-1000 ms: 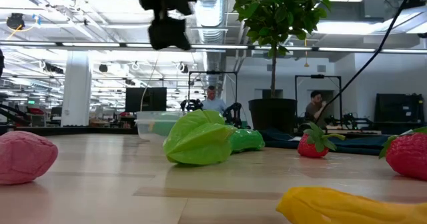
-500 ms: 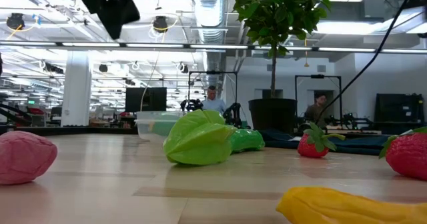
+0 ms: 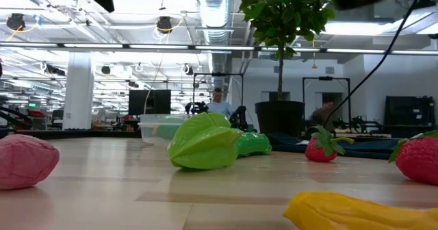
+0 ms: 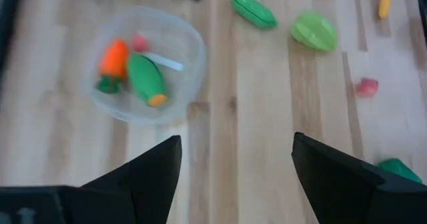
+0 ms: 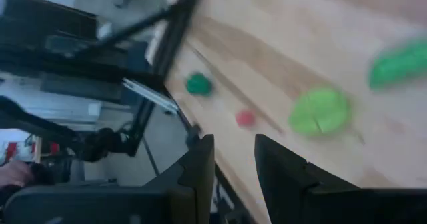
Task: Pick and placing Produce into tupperware
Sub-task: Put the yellow banana into the transparent bin
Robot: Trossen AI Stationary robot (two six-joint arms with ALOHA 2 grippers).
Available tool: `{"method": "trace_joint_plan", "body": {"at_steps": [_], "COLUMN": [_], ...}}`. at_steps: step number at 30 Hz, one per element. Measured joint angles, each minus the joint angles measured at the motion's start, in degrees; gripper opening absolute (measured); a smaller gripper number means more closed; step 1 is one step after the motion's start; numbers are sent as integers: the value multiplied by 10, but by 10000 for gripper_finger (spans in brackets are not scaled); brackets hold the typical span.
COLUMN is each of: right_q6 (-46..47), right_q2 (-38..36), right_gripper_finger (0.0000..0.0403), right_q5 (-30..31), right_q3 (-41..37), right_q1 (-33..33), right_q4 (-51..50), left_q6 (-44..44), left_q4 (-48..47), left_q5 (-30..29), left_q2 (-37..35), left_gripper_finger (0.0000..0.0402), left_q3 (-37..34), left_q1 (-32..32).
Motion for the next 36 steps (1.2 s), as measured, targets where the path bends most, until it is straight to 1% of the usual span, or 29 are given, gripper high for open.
{"method": "trace_joint_plan", "body": {"at_steps": [1, 3, 8, 11, 14, 16, 20, 23, 26, 28, 30, 32, 34, 36], "right_q6": [-21, -32, 19, 24, 47, 82, 88, 118, 166, 212, 265, 322, 380, 426], "right_q2": [0, 0, 0, 10, 12, 20, 23, 31, 29, 28, 24, 19, 19, 20], "right_gripper_finger": [100, 100, 100, 101, 102, 102, 102, 102, 98, 90, 81, 73, 70, 72], "right_q5": [-1, -10, -42, -79, -117, -128, -164, -196, -207, -203, -199, -197, -202, -202], "right_q3": [0, 0, 0, 0, 0, 1, 1, -1, 1, 1, -1, 0, 0, 0], "right_q1": [-10, -31, -64, -78, -90, -96, -97, -94, -80, -60, -31, 7, 44, 75], "right_q4": [11, 13, 39, 69, 69, 57, 20, -29, -91, -160, -235, -286, -319, -322], "left_q6": [-3, -17, -51, -69, -82, -89, -95, -102, -113, -121, -126, -127, -128, -127], "left_q4": [1, 0, 1, 1, 2, 2, 2, 1, -8, -18, -25, -27, -27, -27], "left_q5": [-7, -12, -19, -20, -20, -20, -20, -16, -6, -3, -4, -6, -15, -26], "left_q2": [-8, -21, -50, -61, -65, -66, -66, -65, -65, -65, -65, -65, -65, -65], "left_gripper_finger": [272, 272, 272, 272, 272, 272, 272, 272, 272, 272, 272, 272, 272, 272], "left_q3": [0, 0, -1, -1, -1, -1, -1, -1, -1, -1, -1, -1, -1, -1], "left_q1": [2, 3, 3, 3, 3, 3, 3, 2, 1, -2, -8, -12, -17, -20]}}
